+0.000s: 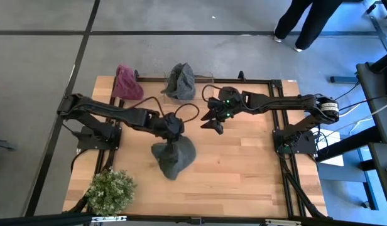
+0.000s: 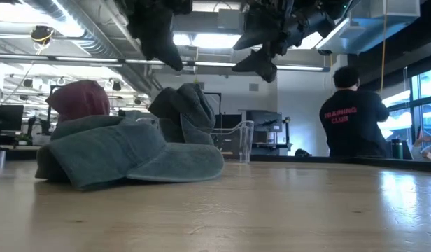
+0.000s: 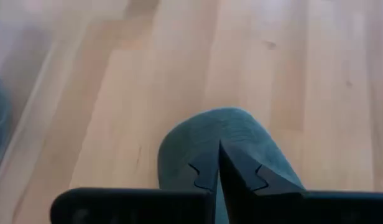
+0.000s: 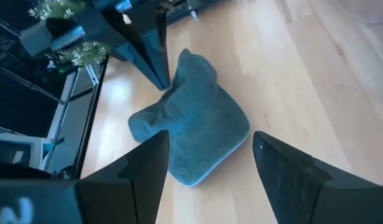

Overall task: Pick and place caps into container
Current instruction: Put the blue cap into the right transparent container

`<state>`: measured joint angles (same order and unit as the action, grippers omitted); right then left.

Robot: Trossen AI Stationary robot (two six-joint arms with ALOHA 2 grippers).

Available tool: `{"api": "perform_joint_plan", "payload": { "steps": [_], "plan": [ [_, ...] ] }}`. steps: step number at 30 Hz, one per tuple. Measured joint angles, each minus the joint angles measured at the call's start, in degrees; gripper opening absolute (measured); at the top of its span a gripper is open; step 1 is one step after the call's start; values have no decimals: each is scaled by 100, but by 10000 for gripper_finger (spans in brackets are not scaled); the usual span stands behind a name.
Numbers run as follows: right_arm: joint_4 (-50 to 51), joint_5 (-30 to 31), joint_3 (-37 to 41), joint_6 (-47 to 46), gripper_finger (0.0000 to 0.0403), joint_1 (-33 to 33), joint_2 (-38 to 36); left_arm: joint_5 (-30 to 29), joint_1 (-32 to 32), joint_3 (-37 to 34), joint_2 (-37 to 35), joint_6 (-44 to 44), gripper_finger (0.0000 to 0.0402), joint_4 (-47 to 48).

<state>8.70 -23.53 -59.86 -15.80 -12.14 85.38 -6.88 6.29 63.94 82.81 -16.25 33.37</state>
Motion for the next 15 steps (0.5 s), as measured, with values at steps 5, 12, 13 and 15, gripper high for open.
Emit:
{"api": "perform_joint_plan", "payload": {
  "steps": [5,12,13,15],
  "plan": [
    [-29,0,0,132,233,0,0,-992,419,-2,28,-1272,21,660],
    [-123,13,0,471,233,0,0,-1439,887,0,26,-3453,58,1302],
    [-166,13,0,499,233,0,0,-1444,963,0,26,-3744,66,1353],
    [-192,11,0,600,233,0,0,-1503,1101,0,59,-4341,83,1411]
  ]
}}
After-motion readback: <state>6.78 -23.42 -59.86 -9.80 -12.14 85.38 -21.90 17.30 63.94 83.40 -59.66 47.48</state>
